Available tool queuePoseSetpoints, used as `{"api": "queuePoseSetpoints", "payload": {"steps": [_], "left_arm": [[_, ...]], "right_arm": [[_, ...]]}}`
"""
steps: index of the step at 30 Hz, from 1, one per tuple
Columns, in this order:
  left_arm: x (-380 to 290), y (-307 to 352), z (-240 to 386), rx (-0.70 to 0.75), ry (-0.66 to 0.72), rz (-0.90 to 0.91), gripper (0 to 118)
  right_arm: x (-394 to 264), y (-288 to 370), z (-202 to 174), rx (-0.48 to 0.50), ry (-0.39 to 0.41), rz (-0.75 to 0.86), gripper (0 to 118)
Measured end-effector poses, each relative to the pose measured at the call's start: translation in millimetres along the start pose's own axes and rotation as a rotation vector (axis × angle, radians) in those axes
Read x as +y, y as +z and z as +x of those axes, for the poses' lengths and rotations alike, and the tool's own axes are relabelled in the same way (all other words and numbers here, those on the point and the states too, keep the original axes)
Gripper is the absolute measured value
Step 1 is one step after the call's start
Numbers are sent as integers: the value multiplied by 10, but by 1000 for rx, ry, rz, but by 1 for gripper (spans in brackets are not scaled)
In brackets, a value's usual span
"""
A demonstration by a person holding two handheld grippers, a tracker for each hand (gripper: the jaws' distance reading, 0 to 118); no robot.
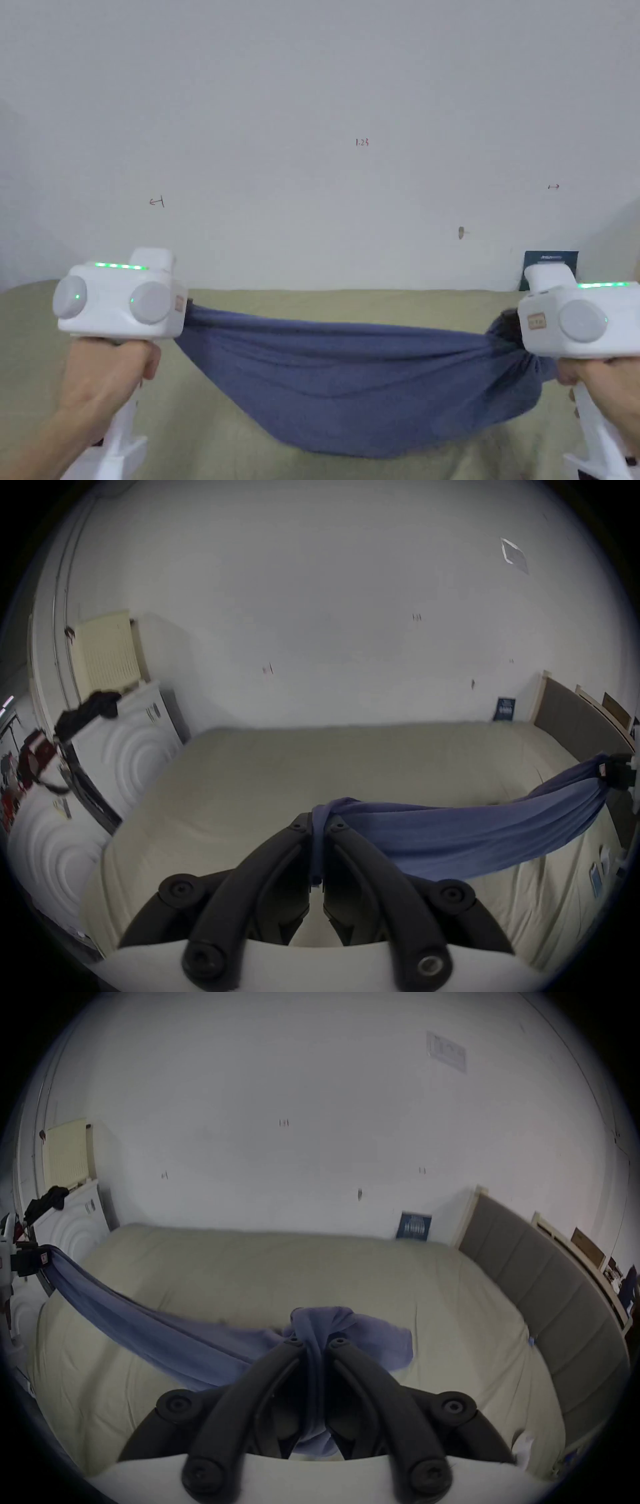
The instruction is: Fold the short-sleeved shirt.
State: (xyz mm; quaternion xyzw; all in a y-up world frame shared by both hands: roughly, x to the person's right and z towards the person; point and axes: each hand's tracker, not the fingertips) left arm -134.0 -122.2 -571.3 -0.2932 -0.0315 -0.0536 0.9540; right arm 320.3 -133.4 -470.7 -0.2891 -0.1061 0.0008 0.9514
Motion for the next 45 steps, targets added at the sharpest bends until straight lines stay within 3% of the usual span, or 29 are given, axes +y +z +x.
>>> {"api": "queuePoseSetpoints", "payload": {"steps": [2, 7, 10, 12, 21, 27, 28, 29, 30, 31, 32, 33, 34, 37, 40, 45], "left_arm": [[-437, 87, -7, -40, 15, -73, 4], [-1634, 465, -40, -76, -9, -230, 4], [-2179, 470, -166, -65, -20, -277, 4], [-2428, 603, -224, -73, -11, -305, 4], [-3071, 1528, -366, -84, -22, -313, 4], [-3263, 1536, -411, -94, 16, -337, 4], [-3278, 1514, -430, -103, 28, -341, 4], [-3290, 1500, -440, -102, 29, -338, 5], [-3289, 1518, -450, -100, 29, -325, 11], [-3279, 1537, -463, -94, 27, -311, 40], [-3271, 1558, -481, -93, 37, -290, 79], [-3269, 1600, -477, -89, 45, -260, 111], [-3257, 1615, -498, -86, 57, -255, 118], [-3119, 1823, -490, -95, 104, -207, 118], [-2909, 2096, -425, -145, 156, -119, 118], [-2676, 2736, -156, -160, 93, 106, 116]], "right_arm": [[-471, 95, 48, 60, -6, -63, 8], [-1731, 423, 208, 69, -67, -222, 8], [-2296, 714, 217, 71, -36, -270, 8], [-2594, 963, 163, 71, -63, -269, 8], [-3162, 1747, 138, 98, -112, -258, 8], [-3316, 1906, 86, 87, -118, -252, 8], [-3324, 1915, 79, 82, -121, -245, 9], [-3318, 1912, 83, 83, -130, -243, 20], [-3310, 1910, 87, 88, -141, -246, 49], [-3299, 1906, 96, 80, -151, -255, 103], [-3290, 1908, 92, 72, -152, -269, 118], [-3287, 1916, 77, 65, -151, -284, 115], [-3226, 2025, 74, 64, -138, -164, 113], [-3000, 2134, 20, 85, -155, -210, 113], [-2913, 2338, -64, 108, -160, -100, 114], [-2625, 2776, -370, 84, -108, 116, 111]]}}
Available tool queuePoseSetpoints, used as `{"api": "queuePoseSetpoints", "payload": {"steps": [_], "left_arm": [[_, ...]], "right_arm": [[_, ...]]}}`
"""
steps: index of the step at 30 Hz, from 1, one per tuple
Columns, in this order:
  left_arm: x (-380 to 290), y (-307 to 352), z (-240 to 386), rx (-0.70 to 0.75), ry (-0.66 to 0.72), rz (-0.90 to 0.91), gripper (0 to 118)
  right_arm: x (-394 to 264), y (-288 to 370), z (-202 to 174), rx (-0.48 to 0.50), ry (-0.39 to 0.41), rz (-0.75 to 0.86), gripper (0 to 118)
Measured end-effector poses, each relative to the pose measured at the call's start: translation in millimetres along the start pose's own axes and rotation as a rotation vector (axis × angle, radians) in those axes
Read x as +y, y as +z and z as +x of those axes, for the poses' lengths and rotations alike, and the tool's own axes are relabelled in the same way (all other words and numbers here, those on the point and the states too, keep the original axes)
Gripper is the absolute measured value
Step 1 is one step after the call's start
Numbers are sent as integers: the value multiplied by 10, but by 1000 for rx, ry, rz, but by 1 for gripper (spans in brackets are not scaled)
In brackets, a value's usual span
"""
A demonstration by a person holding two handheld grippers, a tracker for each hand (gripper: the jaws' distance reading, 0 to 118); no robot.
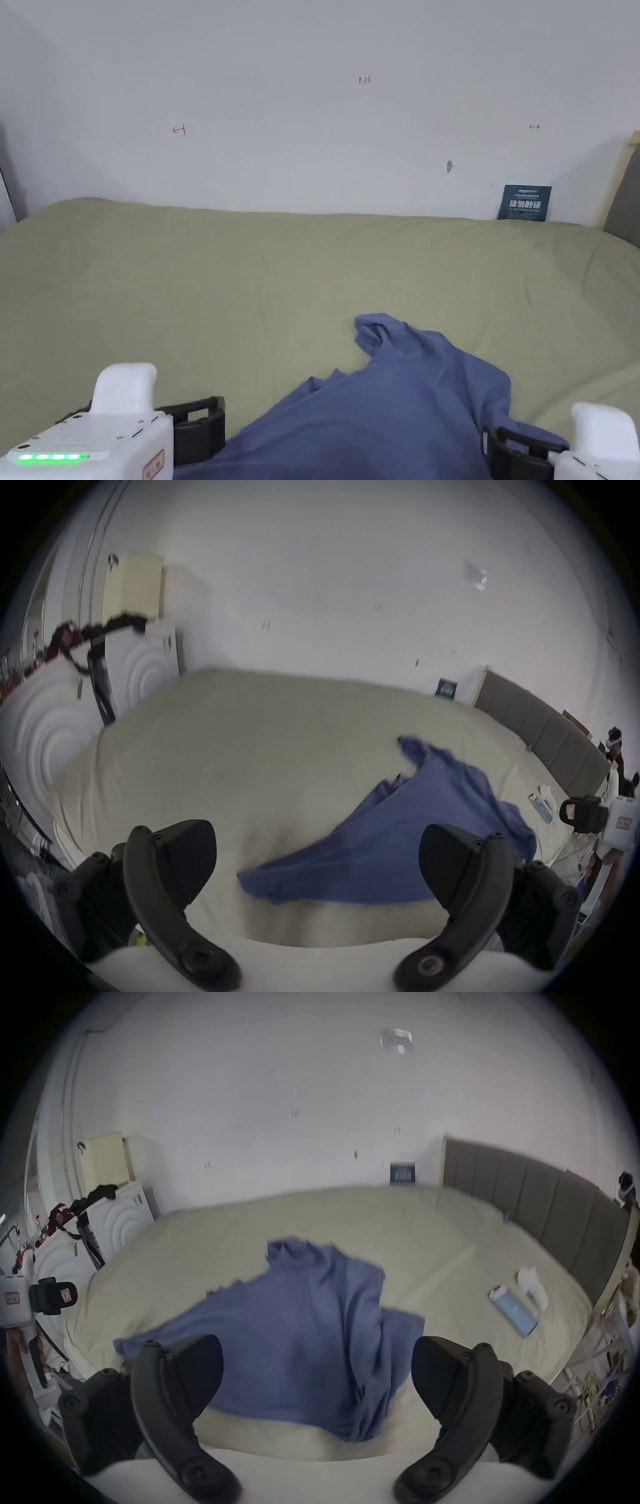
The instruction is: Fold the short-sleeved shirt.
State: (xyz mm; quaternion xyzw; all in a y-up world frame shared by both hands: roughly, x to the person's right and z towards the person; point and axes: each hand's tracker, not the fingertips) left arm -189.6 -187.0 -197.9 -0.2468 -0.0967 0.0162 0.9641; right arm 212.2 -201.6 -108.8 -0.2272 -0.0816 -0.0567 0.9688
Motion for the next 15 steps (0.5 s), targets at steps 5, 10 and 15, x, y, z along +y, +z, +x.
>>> {"api": "queuePoseSetpoints", "payload": {"steps": [5, 10, 15], "left_arm": [[10, 302, 173, -24, -11, 138, 0], [-125, 370, 196, 29, -39, 257, 0], [-125, 441, 214, 48, -61, 236, 0]], "right_arm": [[64, 313, -336, -59, 77, 201, 13], [-32, 411, -399, -84, 75, 280, 2], [-59, 397, -416, -80, 85, 275, 2]]}}
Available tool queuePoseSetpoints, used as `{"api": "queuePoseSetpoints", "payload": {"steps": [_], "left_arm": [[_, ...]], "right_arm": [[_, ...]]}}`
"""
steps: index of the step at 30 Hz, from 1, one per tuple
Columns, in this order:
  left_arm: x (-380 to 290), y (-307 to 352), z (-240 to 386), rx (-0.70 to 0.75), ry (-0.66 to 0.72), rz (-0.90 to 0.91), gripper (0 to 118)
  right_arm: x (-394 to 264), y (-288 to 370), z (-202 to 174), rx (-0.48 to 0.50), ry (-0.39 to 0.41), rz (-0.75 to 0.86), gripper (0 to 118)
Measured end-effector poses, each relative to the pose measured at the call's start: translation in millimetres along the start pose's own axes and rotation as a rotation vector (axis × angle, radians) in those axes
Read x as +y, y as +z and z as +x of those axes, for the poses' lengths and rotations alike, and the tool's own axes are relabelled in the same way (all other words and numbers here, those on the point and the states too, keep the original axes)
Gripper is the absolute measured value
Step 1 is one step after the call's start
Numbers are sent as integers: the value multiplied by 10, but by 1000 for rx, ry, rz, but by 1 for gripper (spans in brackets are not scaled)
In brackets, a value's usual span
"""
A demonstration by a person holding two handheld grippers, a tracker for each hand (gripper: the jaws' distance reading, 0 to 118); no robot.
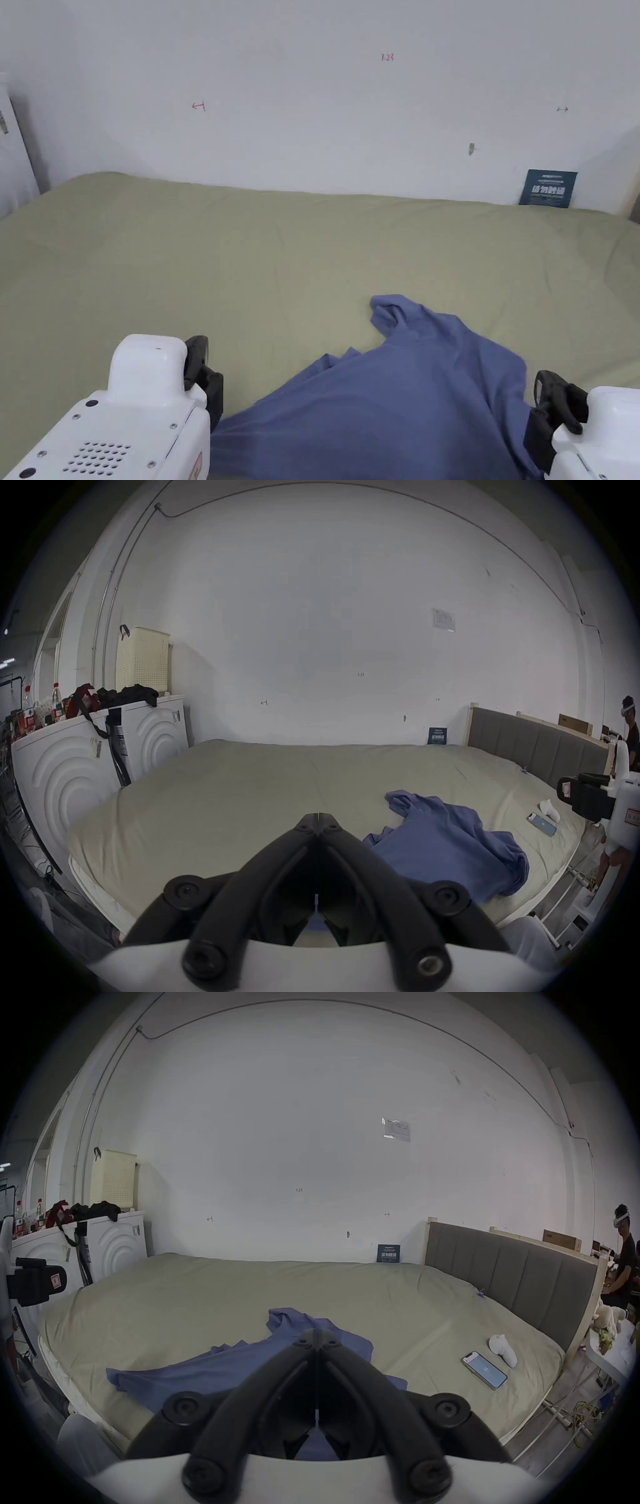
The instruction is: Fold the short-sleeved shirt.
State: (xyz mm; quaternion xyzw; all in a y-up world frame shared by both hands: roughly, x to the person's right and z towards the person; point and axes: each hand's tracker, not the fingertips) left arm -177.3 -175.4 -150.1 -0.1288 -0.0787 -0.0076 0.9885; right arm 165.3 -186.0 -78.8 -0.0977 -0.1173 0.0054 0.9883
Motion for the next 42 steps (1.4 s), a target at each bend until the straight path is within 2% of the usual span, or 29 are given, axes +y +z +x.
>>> {"api": "queuePoseSetpoints", "payload": {"steps": [2, 6, 10, 12, 14, 15, 17, 18, 19, 25, 27, 28, 30, 32, 33, 34, 42], "left_arm": [[25, -30, -54, -15, -5, -36, 0], [-45, -249, -342, -90, 10, -233, 0], [-250, -588, -717, -79, 71, -482, 0], [-376, -742, -878, -34, 99, -531, 0], [-524, -1007, -1081, -49, 121, -606, 0], [-572, -1101, -1110, -58, 113, -631, 11], [-630, -1244, -1000, -57, 98, -702, 87], [-688, -1335, -992, -76, 107, -737, 114], [-755, -1423, -967, -72, 113, -744, 118], [-1054, -1869, -798, -39, 17, -820, 117], [-1142, -1946, -712, -45, 2, -868, 102], [-1167, -1929, -677, -52, -9, -858, 101], [-1089, -1884, -675, -51, -53, -828, 80], [-1043, -1839, -659, -101, -38, -824, 39], [-1028, -1795, -667, -118, -32, -823, 12], [-1003, -1772, -643, -144, -39, -809, 5], [-987, -1799, -659, -156, -20, -797, 5]], "right_arm": [[-17, -17, -1, 6, 1, -14, 2], [-153, -11, -63, 60, 4, -65, 2], [-386, -38, -190, 99, 2, -159, 2], [-490, -78, -236, 114, -4, -200, 2], [-586, -140, -282, 129, -6, -245, 2], [-625, -174, -309, 131, -3, -264, 2], [-699, -248, -346, 147, -12, -302, 2], [-719, -271, -356, 154, -14, -315, 2], [-746, -304, -386, 157, -9, -326, 2], [-859, -381, -438, 171, 9, -383, 2], [-890, -392, -430, 173, 11, -393, 2], [-898, -396, -423, 174, 13, -398, 2], [-902, -395, -401, 172, 10, -405, 2], [-901, -407, -367, 171, -11, -411, 2], [-893, -428, -345, 175, -27, -422, 2], [-882, -447, -321, 177, -35, -425, 2], [-652, -864, 16, 165, -56, -445, 2]]}}
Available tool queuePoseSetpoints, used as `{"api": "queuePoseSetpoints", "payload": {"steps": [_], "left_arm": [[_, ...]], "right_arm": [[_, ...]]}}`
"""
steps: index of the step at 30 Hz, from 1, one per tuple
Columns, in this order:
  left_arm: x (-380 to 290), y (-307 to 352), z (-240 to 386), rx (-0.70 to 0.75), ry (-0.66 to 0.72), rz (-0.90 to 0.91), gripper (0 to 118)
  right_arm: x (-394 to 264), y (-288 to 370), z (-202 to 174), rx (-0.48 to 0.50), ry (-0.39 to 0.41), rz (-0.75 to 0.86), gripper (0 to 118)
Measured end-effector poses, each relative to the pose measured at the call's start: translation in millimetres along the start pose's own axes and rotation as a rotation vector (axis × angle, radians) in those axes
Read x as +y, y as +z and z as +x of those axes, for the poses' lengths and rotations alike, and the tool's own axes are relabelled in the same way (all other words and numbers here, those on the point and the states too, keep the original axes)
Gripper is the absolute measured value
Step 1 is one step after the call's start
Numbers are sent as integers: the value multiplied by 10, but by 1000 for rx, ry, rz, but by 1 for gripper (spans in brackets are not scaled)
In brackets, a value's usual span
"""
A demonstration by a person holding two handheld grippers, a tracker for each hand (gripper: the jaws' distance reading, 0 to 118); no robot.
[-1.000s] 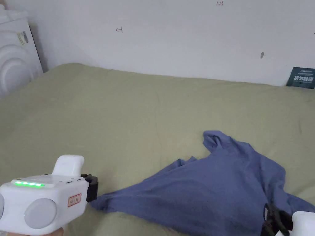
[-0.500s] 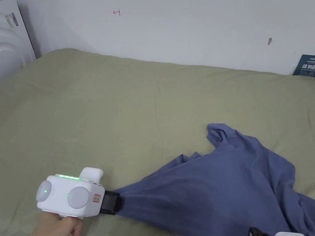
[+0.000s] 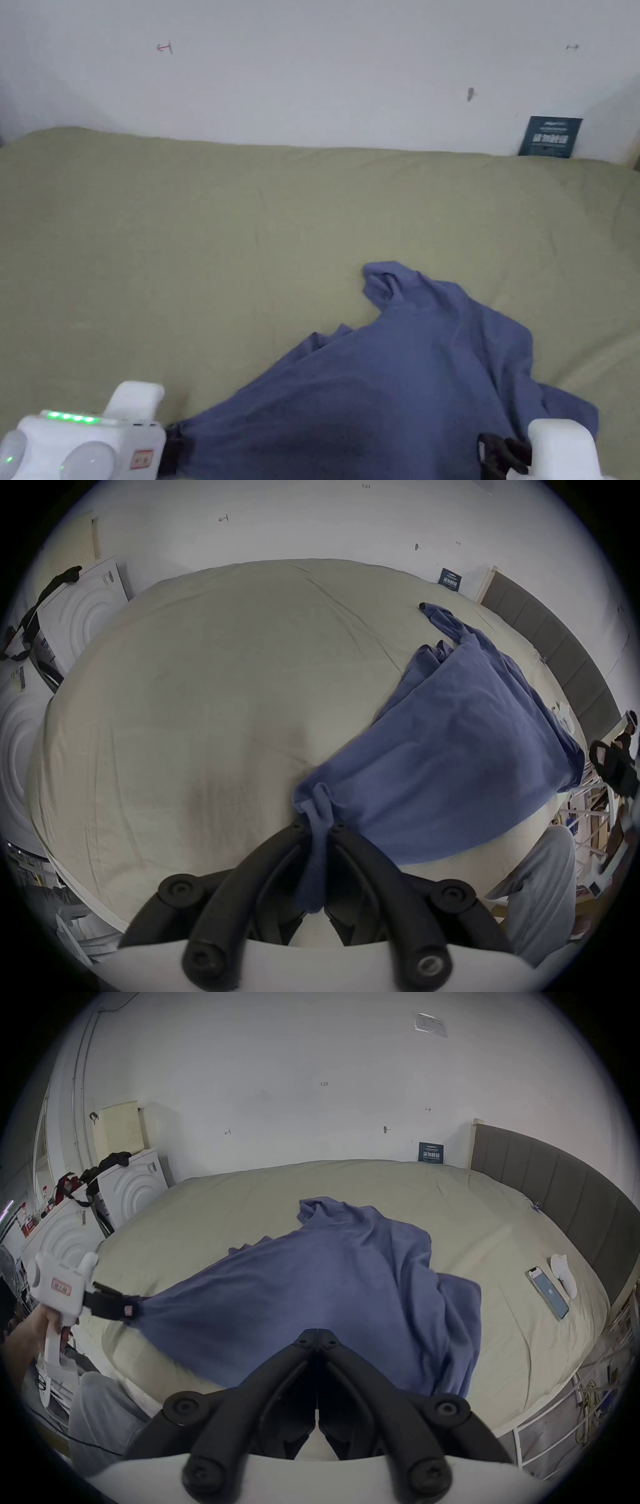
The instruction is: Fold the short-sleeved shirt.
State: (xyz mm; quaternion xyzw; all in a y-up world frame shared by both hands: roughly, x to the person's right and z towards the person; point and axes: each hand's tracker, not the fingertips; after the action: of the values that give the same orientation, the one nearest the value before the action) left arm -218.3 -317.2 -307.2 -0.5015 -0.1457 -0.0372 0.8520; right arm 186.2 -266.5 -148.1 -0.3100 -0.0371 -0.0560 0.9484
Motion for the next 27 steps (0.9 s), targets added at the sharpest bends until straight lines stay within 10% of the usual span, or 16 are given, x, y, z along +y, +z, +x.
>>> {"api": "queuePoseSetpoints", "payload": {"steps": [14, 15, 18, 27], "left_arm": [[47, -16, -96, -81, 98, -21, 5], [55, -39, -108, -89, 108, -22, 5], [66, -51, -113, -93, 118, -25, 5], [100, -122, -119, -88, 110, -32, 5]], "right_arm": [[1486, -2355, 1087, -64, 31, -197, 3], [1569, -2516, 1125, -68, 34, -202, 10], [1761, -2879, 1198, -39, 11, -260, 113], [1678, -3359, 977, -93, 149, -454, 110]]}}
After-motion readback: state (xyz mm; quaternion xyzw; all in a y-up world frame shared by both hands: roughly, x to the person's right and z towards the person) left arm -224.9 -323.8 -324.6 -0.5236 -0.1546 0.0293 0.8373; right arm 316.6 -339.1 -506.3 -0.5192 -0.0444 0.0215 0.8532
